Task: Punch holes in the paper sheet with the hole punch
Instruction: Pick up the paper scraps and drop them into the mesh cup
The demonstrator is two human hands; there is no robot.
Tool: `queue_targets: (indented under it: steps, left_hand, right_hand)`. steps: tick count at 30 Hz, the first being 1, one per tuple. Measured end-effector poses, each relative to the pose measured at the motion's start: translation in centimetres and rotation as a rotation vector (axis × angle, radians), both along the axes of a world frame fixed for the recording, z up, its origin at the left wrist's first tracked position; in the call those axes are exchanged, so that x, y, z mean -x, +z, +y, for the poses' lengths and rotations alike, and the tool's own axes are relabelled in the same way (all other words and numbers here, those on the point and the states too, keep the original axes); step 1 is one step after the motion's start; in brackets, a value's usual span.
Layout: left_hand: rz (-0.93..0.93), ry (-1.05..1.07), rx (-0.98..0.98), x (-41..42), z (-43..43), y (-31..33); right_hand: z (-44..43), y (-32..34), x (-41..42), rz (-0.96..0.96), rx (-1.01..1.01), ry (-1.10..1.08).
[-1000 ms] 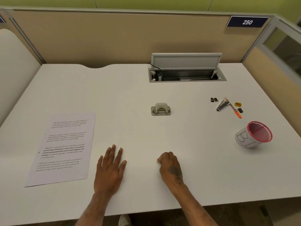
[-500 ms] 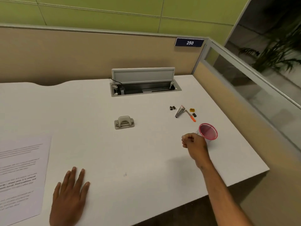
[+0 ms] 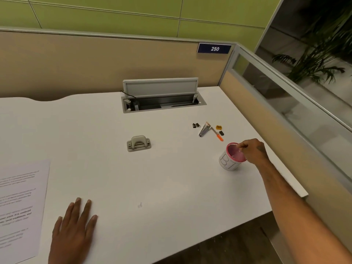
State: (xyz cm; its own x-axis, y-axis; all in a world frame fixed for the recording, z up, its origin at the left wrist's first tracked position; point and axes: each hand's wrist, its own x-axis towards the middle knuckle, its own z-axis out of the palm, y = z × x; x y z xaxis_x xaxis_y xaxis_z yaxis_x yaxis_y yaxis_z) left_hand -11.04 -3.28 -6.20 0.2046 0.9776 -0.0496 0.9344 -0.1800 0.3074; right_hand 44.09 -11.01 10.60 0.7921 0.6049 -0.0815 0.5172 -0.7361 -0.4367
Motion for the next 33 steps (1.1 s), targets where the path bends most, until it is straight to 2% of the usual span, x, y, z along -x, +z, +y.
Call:
queue_targets:
  steps: [8,14,16,20,23,27,30,33]
  left_hand:
    - [-0.013,-0.005,0.010,0.3,-0.1,-0.5]
    - [0.006,-0.027,0.033,0.6,-0.1,-0.7]
    - [0.019,-0.034,0.032,0.6,-0.2,-0.4]
    - [0.032,-0.041,0.025,0.4,-0.4,0.1]
    - [0.046,-0.045,0.029,0.5,-0.4,0.2]
    - [0.059,-0.058,0.039,0.6,-0.3,0.0]
    - [0.051,-0.063,0.037,0.8,-0.3,-0.1]
    - [0.058,-0.060,0.029,0.8,-0.3,-0.3]
  right_hand:
    - [0.3,0.1,-0.7,-0.075,-0.031,-0.055]
    - [0.4,-0.1,0.9,-0.169,-0.061,0.000]
    - [0.7,-0.8,3.4,-0.140,-0.153,0.057]
    - [0.9,-3.9,12.6,0.062,-0.300,0.233]
    - [0.1,-8.1,21.1,0.186,-0.206,0.435]
    - [-0.8,-13.3,28.5,0.063,0.045,0.726]
    - [-0.6,-14.7,30.8,-0.055,0.079,0.765]
    - [-0.4,-14.8,32.3,-0.096,-0.025,0.709]
